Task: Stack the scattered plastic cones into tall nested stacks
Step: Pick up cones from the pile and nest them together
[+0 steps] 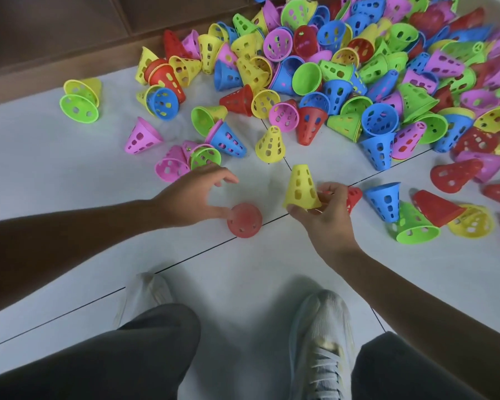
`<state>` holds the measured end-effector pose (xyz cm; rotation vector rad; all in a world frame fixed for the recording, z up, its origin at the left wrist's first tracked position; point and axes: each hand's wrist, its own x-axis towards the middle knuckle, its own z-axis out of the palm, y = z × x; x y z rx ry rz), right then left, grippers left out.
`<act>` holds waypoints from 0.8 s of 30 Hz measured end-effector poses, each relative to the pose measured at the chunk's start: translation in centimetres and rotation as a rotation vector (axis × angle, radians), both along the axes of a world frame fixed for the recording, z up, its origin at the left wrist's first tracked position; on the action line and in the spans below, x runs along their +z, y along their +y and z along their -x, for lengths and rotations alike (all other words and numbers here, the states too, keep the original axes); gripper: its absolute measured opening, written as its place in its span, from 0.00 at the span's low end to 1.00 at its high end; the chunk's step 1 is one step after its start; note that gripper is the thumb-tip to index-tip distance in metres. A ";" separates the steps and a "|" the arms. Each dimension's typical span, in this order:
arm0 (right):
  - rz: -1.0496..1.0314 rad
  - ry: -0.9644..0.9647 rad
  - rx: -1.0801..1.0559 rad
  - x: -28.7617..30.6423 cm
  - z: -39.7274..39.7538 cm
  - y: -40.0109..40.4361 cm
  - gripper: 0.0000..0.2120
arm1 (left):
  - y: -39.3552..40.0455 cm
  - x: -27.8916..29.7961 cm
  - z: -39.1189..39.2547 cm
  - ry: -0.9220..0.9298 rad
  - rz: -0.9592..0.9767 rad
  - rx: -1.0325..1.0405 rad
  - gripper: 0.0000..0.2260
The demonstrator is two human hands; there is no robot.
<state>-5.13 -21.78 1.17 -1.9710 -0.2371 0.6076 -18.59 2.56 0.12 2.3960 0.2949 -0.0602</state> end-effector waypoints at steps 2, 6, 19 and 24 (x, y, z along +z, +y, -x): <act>-0.078 0.032 0.036 1.0 0.8 0.7 0.33 | 1.3 0.7 -0.2 -0.023 -0.046 -0.007 0.30; -0.101 0.027 0.160 2.3 2.5 2.1 0.38 | 3.5 1.3 -0.4 -0.104 -0.239 0.035 0.26; 0.190 -0.297 0.528 -0.3 3.5 2.7 0.26 | 5.3 -1.0 0.2 -0.039 -0.278 0.188 0.29; 0.222 -0.303 0.594 -0.9 3.1 2.5 0.29 | 4.7 -0.8 0.5 -0.133 -0.316 0.191 0.19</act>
